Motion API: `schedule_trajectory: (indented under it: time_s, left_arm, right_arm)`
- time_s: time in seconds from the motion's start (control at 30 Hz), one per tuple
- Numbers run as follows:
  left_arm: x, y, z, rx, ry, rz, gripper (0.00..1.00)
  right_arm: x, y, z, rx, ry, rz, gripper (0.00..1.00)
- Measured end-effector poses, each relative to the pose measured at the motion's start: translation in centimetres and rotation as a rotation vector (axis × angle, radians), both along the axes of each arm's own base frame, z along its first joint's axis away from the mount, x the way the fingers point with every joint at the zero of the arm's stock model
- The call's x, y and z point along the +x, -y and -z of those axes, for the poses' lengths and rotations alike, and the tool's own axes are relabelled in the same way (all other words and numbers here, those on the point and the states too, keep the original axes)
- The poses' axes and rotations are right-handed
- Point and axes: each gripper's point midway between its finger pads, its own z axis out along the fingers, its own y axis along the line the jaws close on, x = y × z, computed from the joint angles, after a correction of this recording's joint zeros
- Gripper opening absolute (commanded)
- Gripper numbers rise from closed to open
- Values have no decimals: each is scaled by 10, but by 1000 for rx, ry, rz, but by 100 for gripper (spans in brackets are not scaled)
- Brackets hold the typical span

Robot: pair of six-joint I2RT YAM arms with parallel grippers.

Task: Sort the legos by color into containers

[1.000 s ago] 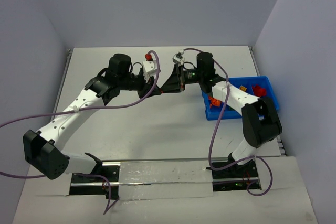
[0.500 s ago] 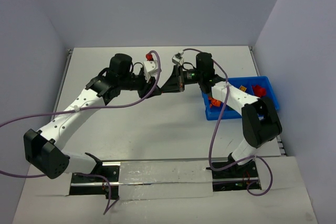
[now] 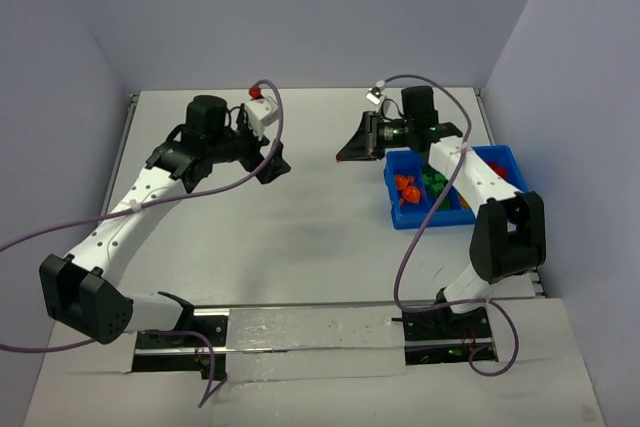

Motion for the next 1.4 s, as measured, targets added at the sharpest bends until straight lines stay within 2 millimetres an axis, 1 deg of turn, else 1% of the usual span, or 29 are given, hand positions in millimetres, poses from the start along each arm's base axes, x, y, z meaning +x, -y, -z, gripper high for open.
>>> schedule_trajectory:
  time_s: [0.07,0.13,0.23,0.33,0.4,0.47,0.6,0.63,0.67,0.7,0.77,0.8,0.83,0.93,1.0,1.13,1.2,1.27,1.3,1.33,1.37,1.4]
  left_arm:
    - [7,-17,3,-1,-11,-54,99]
    - [13,-29,7,0,-21,-98,99]
    - [20,-40,11,3,-38,-147,99]
    - [28,-49,14,-1,-53,-196,99]
    - [39,-59,22,-5,-81,-245,99]
    - [53,-71,34,-2,-119,-307,99]
    - [73,-91,62,33,-188,-413,99]
    - [76,-94,67,42,-197,-430,99]
    - [79,-97,70,51,-202,-446,99]
    - [83,-99,71,57,-202,-460,99]
    - [90,-104,71,65,-200,-488,99]
    - [94,-108,72,71,-199,-507,98]
    - [99,-112,71,75,-197,-526,97]
    - [114,-127,71,90,-190,-588,95]
    - [122,-139,74,105,-190,-628,95]
    - [132,-162,84,136,-215,-694,92]
    - [141,-173,88,145,-221,-722,90]
    - [150,-186,94,157,-227,-753,84]
    - [153,-192,96,163,-230,-767,80]
    - [157,-199,99,171,-235,-780,78]
    - [162,-204,102,179,-236,-788,74]
    - [168,-209,105,187,-238,-798,69]
  right_arm:
    - [11,24,6,-96,35,63,0]
    - [21,49,15,-215,75,117,0]
    - [30,86,31,-414,125,171,0]
    - [32,117,47,-588,142,199,0]
    - [30,134,56,-688,145,204,0]
    - [30,148,64,-775,149,207,0]
    - [34,169,81,-901,135,202,1]
    - [34,172,86,-922,127,197,5]
    - [35,175,91,-940,118,190,11]
    - [35,177,95,-954,110,184,17]
    - [36,180,102,-976,98,175,25]
    - [36,181,106,-983,91,170,35]
    - [36,182,108,-990,87,165,43]
    - [36,184,113,-1002,79,155,53]
    - [36,184,114,-1005,79,153,59]
    - [36,184,114,-1007,78,150,63]
    - [35,183,114,-999,74,145,67]
    - [34,180,113,-984,70,139,73]
    - [34,178,111,-974,68,138,77]
    - [34,176,109,-960,68,138,85]
    - [35,172,105,-941,71,135,89]
    - [36,168,100,-919,74,137,99]
